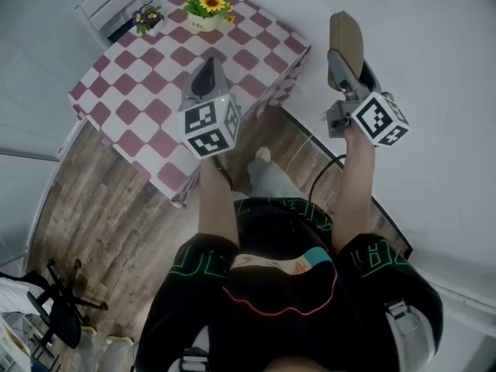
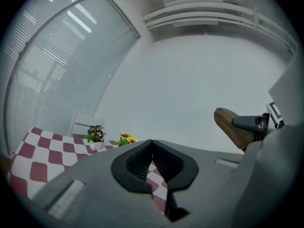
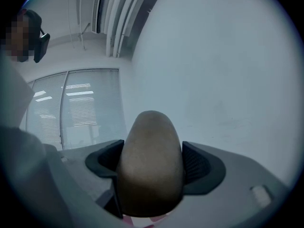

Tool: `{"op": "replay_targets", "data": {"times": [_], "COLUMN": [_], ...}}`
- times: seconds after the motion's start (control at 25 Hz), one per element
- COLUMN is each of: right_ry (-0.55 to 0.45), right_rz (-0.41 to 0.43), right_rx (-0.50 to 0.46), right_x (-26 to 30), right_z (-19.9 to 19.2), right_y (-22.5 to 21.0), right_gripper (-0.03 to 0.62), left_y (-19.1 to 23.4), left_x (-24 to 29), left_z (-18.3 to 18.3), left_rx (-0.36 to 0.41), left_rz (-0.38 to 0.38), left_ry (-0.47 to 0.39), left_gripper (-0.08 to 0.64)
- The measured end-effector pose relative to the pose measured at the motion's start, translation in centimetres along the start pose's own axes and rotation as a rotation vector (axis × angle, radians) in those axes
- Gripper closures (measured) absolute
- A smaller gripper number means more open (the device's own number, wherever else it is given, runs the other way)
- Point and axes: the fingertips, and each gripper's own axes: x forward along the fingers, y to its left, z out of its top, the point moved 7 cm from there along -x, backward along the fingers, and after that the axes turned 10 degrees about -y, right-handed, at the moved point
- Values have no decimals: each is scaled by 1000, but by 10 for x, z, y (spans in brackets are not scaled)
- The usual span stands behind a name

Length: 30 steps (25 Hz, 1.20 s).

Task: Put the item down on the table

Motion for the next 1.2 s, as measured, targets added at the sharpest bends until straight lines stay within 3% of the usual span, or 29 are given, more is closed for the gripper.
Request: {"op": "replay_targets", "data": {"times": [0.44, 0.84, 1.2], "right_ry": [29, 78, 177], "right_rz": [75, 36, -2], "right_rx": [68, 64, 70], "right_x": [45, 66, 97], "right_z": [-30, -51, -77], "right_y": [24, -1, -61], "right_gripper": [209, 209, 209], "left_y": [37, 32, 8], "left_x": [-7, 23, 76], "left_z": [12, -24, -78], "left_rx": [47, 21, -23], "left_rz": [91, 87, 87], "left_ry": [4, 81, 186], "left_gripper": [551, 551, 551]}}
